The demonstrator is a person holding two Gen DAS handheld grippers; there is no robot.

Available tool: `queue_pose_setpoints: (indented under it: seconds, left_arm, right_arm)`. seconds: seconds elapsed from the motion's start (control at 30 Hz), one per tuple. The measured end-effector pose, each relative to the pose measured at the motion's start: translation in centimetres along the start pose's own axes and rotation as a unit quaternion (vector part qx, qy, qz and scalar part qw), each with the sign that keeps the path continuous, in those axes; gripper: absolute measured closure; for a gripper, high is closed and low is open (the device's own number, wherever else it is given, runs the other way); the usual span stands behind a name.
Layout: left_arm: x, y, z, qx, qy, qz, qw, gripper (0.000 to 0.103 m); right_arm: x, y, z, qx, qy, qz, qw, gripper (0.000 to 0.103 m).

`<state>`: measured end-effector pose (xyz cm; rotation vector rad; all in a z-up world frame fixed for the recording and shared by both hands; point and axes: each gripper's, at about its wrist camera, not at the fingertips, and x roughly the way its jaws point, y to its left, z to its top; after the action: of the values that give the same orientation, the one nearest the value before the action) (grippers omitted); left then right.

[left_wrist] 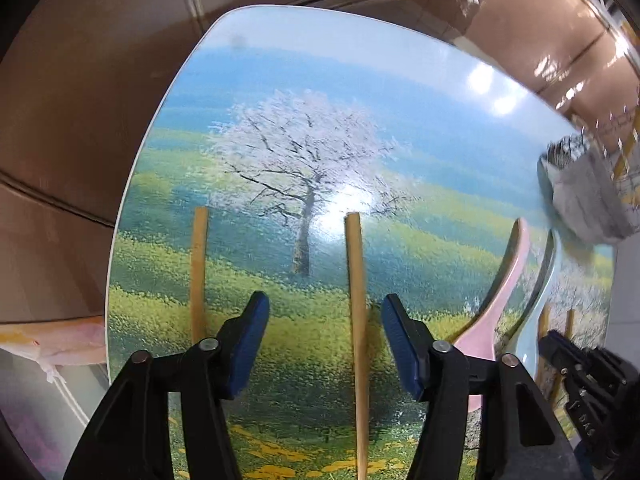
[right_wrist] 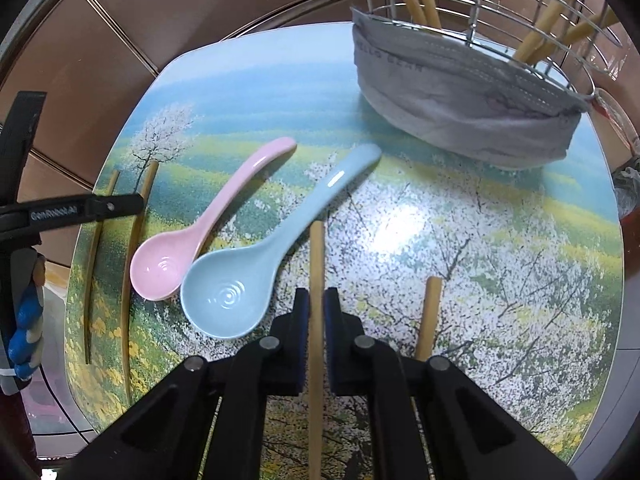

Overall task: Organize utensils
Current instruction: 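Lower the left tool onto a bamboo chopstick and close it while the right tool grasps another chopstick, then lift the chopsticks with both tools and carry them above the wire holder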

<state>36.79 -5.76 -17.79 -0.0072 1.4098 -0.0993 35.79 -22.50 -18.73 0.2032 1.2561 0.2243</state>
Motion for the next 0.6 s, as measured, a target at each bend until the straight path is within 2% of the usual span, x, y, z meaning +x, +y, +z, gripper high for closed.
queue_pose_setpoints:
  seconds: [0.07, 0.13, 0.2, 0.43, 0.57, 0.6]
  left_arm:
    - [0.0, -0.5, 0.3, 0.003, 0.000, 0.013, 0.9999, 0.063]
    - [0.0, -0.9, 0.3, 0.003, 0.006, 0.008, 0.9999, 0.087]
    - [0.1, -1.7, 0.2, 0.011, 0.015, 0.001, 0.9998, 0.093]
    - [0.1, -5.1, -0.6, 0.041, -0.005, 0.023, 0.9989, 0.097]
    - [-0.8, -4.9, -2.0, 0.050, -0.054, 0.022, 0.9971, 0.097]
    - [-1.3, -4.5, -2.4, 0.043, -0.069, 0.006, 0.9967, 0.097]
  right_arm:
    - [0.1, 0.1, 0.0, 0.000, -0.001, 0.003, 1.000, 0.096]
    - [0.0, 0.0, 0.0, -0.001, -0.002, 0.004, 1.000, 0.096]
    - [-0.1, -0.2, -0.1, 0.000, -0.004, 0.008, 1.000, 0.096]
    - [-0.7, -1.1, -0.7, 0.011, -0.017, 0.021, 1.000, 0.096]
    - [-2.1, -1.7, -1.9, 0.020, -0.039, 0.040, 0.998, 0.096]
    - [-2.5, -1.7, -2.2, 0.020, -0.045, 0.041, 0.998, 0.096]
